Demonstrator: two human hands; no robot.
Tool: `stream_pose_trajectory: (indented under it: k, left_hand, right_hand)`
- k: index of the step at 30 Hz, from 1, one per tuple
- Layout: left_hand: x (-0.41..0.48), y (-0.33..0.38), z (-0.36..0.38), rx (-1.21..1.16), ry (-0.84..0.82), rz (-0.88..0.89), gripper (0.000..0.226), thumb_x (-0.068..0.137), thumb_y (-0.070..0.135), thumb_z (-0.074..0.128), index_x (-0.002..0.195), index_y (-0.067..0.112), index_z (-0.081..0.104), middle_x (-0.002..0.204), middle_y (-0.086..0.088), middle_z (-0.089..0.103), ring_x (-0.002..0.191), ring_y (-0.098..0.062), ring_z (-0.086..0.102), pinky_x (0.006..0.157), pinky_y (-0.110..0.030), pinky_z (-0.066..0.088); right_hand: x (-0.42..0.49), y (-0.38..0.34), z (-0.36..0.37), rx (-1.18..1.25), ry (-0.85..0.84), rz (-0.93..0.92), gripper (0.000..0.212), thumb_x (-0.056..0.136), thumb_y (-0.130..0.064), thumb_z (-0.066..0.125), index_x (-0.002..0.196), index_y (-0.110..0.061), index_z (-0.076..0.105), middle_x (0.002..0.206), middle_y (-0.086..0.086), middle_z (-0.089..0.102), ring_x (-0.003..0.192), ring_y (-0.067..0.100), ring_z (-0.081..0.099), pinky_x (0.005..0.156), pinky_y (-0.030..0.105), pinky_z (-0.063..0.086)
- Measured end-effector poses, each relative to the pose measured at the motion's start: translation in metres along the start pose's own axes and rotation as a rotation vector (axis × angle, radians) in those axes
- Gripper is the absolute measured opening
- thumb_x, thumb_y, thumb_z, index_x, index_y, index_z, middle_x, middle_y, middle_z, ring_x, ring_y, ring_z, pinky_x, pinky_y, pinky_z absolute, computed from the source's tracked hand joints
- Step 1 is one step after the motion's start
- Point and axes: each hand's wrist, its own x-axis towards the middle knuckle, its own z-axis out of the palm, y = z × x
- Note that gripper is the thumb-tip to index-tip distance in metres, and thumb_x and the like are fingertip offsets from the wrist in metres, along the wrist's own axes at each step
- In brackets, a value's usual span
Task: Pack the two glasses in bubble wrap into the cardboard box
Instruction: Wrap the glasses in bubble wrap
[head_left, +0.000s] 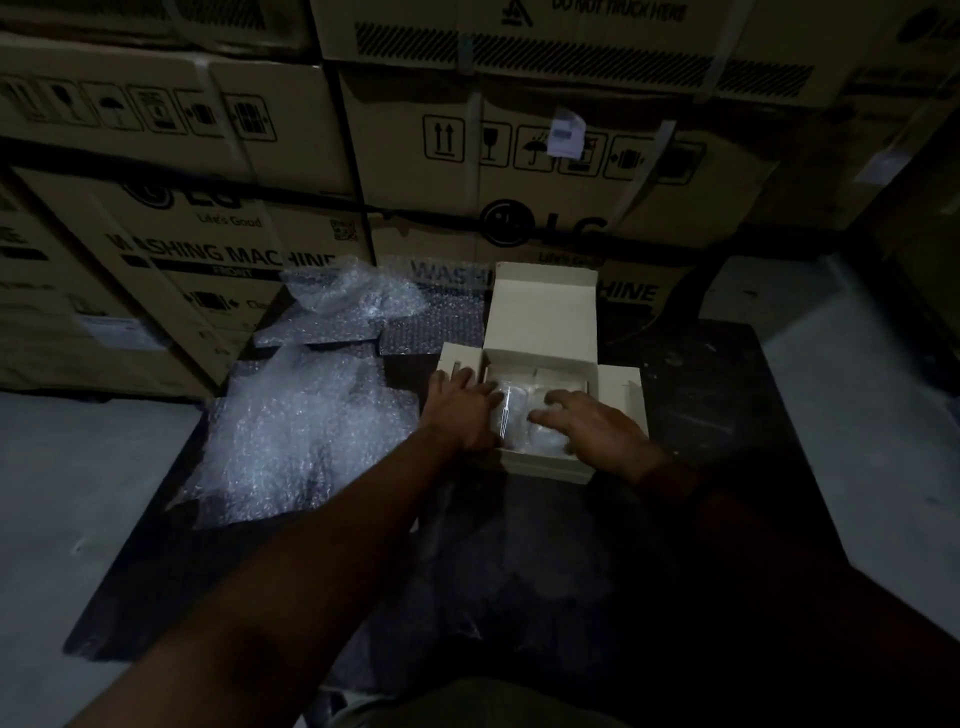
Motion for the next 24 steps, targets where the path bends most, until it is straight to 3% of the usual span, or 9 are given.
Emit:
stream_pose_trajectory:
  k: [3, 5, 7, 8, 12, 16, 20, 24]
  left_hand:
    - [0.001, 0.0, -0.002, 0.015, 0.027, -0.003, 0.073, 0.079, 0.06, 0.06, 0.142, 0.031, 0.038, 0.154, 0.007, 0.03, 0.14, -0.028, 0.021, 0.109, -0.054, 0.014]
    - [0.002, -0.001, -0.003, 0.025, 0.048, -0.001, 0.072, 0.078, 0.058, 0.063, 0.141, 0.032, 0.04, 0.153, 0.008, 0.031, 0.139, -0.028, 0.023, 0.109, -0.051, 0.015]
    - [0.004, -0.003, -0.003, 0.02, 0.064, -0.009, 0.079, 0.075, 0.058, 0.066, 0.143, 0.032, 0.036, 0.153, 0.007, 0.031, 0.138, -0.028, 0.024, 0.109, -0.05, 0.015]
    - [0.006, -0.003, -0.002, 0.012, 0.071, -0.015, 0.085, 0.073, 0.06, 0.067, 0.145, 0.031, 0.032, 0.154, 0.005, 0.029, 0.138, -0.028, 0.024, 0.109, -0.05, 0.015]
    - [0.01, 0.001, -0.002, 0.034, 0.059, -0.008, 0.098, 0.071, 0.064, 0.065, 0.149, 0.024, 0.02, 0.156, -0.002, 0.022, 0.139, -0.03, 0.02, 0.109, -0.05, 0.014]
    - [0.013, 0.001, -0.003, 0.051, 0.026, 0.001, 0.098, 0.072, 0.068, 0.062, 0.149, 0.024, 0.021, 0.155, -0.007, 0.024, 0.14, -0.032, 0.019, 0.111, -0.053, 0.011]
    - [0.013, -0.002, -0.002, 0.054, 0.018, -0.002, 0.096, 0.073, 0.067, 0.061, 0.149, 0.025, 0.02, 0.155, -0.007, 0.025, 0.141, -0.031, 0.017, 0.112, -0.054, 0.013]
    - [0.014, -0.004, 0.002, 0.015, 0.019, -0.014, 0.096, 0.073, 0.065, 0.063, 0.15, 0.027, 0.018, 0.155, -0.006, 0.025, 0.143, -0.03, 0.014, 0.112, -0.054, 0.013]
  right_hand:
    - [-0.002, 0.003, 0.0, 0.071, -0.065, -0.015, 0.036, 0.096, -0.016, 0.052, 0.131, -0.024, 0.054, 0.139, -0.003, 0.037, 0.088, 0.008, 0.058, 0.062, 0.01, 0.04]
    - [0.0, 0.006, -0.003, 0.114, -0.057, -0.001, 0.038, 0.091, -0.02, 0.061, 0.129, -0.019, 0.057, 0.137, -0.001, 0.043, 0.097, 0.008, 0.056, 0.072, 0.009, 0.042]
    - [0.002, 0.008, -0.012, 0.155, -0.01, 0.031, 0.047, 0.083, -0.035, 0.07, 0.127, -0.021, 0.059, 0.134, -0.001, 0.052, 0.118, 0.015, 0.051, 0.096, 0.022, 0.04]
    - [0.004, 0.008, -0.018, 0.174, 0.015, 0.063, 0.052, 0.079, -0.041, 0.073, 0.126, -0.023, 0.058, 0.133, -0.001, 0.054, 0.123, 0.018, 0.048, 0.101, 0.028, 0.036]
    - [0.017, 0.008, -0.033, 0.17, -0.088, 0.172, 0.078, 0.066, -0.051, 0.079, 0.129, -0.022, 0.044, 0.132, 0.003, 0.052, 0.12, 0.023, 0.047, 0.092, 0.027, 0.033]
    - [0.033, 0.008, -0.027, 0.16, -0.22, 0.209, 0.088, 0.059, -0.058, 0.08, 0.129, -0.022, 0.041, 0.133, 0.005, 0.05, 0.119, 0.026, 0.047, 0.097, 0.032, 0.037]
    - [0.038, 0.01, -0.021, 0.123, -0.15, 0.197, 0.086, 0.054, -0.066, 0.077, 0.122, -0.025, 0.046, 0.124, 0.005, 0.054, 0.114, 0.024, 0.047, 0.097, 0.033, 0.036]
    - [0.029, 0.016, -0.015, 0.09, -0.102, 0.199, 0.094, 0.054, -0.072, 0.073, 0.133, -0.027, 0.045, 0.131, 0.006, 0.051, 0.123, 0.025, 0.041, 0.105, 0.034, 0.029]
